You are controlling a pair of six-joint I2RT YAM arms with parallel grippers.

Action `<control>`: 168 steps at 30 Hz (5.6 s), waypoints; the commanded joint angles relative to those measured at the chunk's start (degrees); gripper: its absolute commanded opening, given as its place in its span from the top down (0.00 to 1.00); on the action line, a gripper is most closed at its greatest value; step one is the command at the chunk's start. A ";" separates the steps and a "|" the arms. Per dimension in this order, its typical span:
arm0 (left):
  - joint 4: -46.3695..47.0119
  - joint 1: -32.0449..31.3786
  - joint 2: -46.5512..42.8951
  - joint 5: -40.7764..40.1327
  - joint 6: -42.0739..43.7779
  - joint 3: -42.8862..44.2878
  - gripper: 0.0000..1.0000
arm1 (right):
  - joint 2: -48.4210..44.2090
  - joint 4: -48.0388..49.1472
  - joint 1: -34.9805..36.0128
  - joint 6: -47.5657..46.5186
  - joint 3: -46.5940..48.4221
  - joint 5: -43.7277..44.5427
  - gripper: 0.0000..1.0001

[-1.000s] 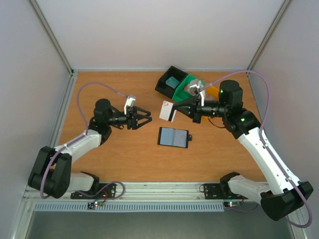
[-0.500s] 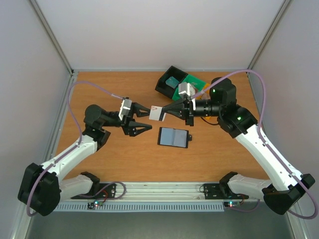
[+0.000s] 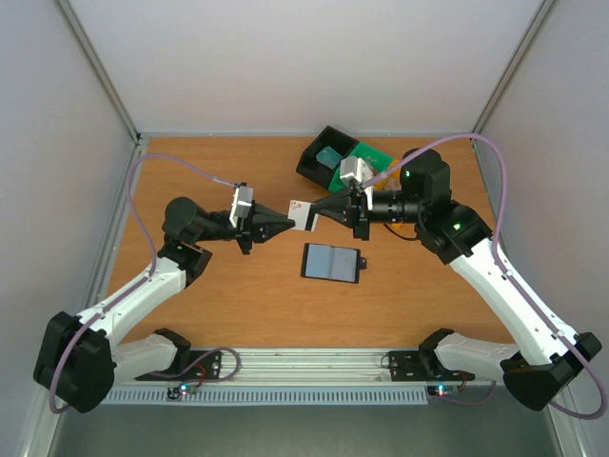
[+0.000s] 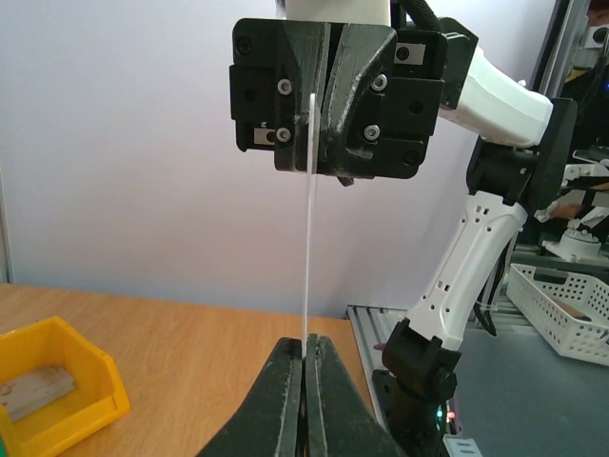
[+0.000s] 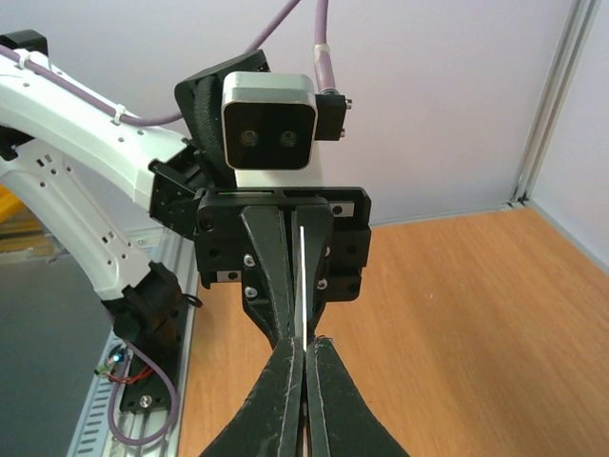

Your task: Take the credit cards out of the card holder

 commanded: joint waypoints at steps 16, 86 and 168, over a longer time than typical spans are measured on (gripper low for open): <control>-0.31 -3.16 -0.02 -35.32 103.13 -5.64 1.00 | -0.13 -3.94 -3.55 21.33 1.46 23.36 0.32; -26.48 -3.60 -2.13 1.72 3.33 3.29 0.99 | 12.15 -34.29 4.97 -10.29 14.42 9.37 0.99; -39.23 4.30 -15.25 -48.42 -11.18 -13.78 0.00 | 38.22 -21.26 -23.30 -24.72 15.09 60.23 0.99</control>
